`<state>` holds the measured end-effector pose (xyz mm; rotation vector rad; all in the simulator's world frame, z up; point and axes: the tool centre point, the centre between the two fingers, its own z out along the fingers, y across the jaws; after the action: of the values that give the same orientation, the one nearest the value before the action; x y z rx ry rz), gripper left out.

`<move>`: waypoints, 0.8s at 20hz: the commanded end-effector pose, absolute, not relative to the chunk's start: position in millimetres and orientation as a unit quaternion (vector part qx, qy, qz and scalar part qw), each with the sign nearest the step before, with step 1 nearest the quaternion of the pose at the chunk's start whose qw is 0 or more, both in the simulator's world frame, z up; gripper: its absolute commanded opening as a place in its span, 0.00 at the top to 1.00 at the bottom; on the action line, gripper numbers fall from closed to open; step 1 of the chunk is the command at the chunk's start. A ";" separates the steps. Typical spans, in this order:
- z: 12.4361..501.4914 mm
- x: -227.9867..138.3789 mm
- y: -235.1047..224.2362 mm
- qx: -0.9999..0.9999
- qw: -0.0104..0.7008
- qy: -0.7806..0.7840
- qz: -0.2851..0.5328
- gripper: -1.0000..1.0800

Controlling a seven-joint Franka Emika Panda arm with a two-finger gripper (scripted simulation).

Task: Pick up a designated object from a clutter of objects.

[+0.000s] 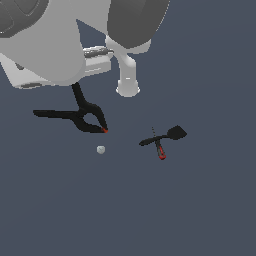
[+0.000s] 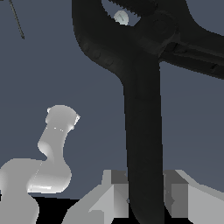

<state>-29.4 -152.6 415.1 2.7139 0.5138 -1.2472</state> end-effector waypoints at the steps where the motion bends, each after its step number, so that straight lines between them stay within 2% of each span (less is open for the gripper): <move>1: 423.4 -26.4 -151.4 0.895 0.056 0.169 -0.410 1.00; 16: 466.6 -6.4 -144.8 0.895 0.056 0.169 -0.409 1.00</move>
<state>-7.6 -145.2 462.0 2.7147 0.5141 -1.2463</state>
